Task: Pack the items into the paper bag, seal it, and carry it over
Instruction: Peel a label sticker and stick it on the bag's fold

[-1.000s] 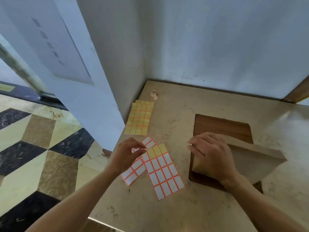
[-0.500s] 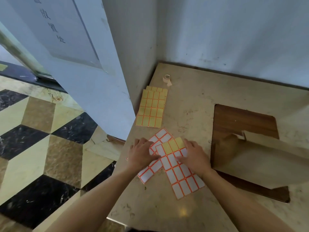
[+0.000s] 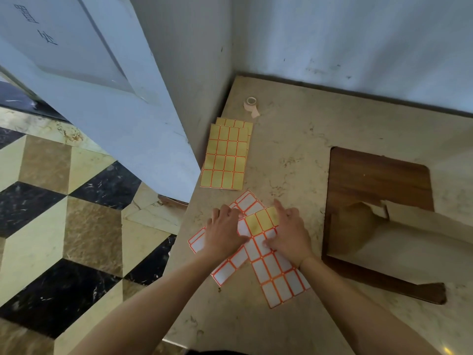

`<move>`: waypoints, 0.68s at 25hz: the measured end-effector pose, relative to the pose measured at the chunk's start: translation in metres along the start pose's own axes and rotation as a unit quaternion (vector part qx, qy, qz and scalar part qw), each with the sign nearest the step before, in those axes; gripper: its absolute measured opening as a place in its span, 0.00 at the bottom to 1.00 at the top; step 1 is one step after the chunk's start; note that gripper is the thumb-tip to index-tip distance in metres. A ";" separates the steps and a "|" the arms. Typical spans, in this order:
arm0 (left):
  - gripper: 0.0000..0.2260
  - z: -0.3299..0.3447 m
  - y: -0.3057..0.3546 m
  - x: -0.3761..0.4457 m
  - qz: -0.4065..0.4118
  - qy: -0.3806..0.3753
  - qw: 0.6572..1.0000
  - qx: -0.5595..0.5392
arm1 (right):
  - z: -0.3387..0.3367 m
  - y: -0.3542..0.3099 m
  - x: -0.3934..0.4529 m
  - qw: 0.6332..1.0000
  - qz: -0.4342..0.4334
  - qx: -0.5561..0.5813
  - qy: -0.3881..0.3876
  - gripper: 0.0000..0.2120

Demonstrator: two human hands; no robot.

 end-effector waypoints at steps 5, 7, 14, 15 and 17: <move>0.27 0.001 0.001 0.001 -0.006 -0.025 1.000 -0.013 | 0.000 -0.003 0.005 1.000 -0.012 -0.011 0.003 0.43; 0.25 0.000 0.004 0.001 -0.007 -0.036 0.999 -0.021 | -0.003 -0.003 0.002 0.999 -0.021 -0.041 0.017 0.37; 0.12 -0.022 0.023 -0.006 0.007 -0.114 0.971 -0.208 | -0.033 0.006 -0.015 0.975 0.010 0.221 0.003 0.31; 0.12 -0.031 0.026 -0.008 0.008 -0.111 0.966 -0.233 | -0.042 0.007 -0.019 0.965 0.016 0.260 0.009 0.36; 0.08 -0.050 0.032 -0.013 -0.001 -0.099 0.950 -0.296 | -0.061 0.010 -0.028 0.954 0.032 0.298 0.018 0.43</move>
Point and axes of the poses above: each hand's wrist, its own x-axis towards the middle knuckle, its own z-axis out of the palm, y = z × x, the point moved 8 cm from there along x, towards the middle knuckle, and after that the axes turned 1 degree about y, right-handed, at the moved point
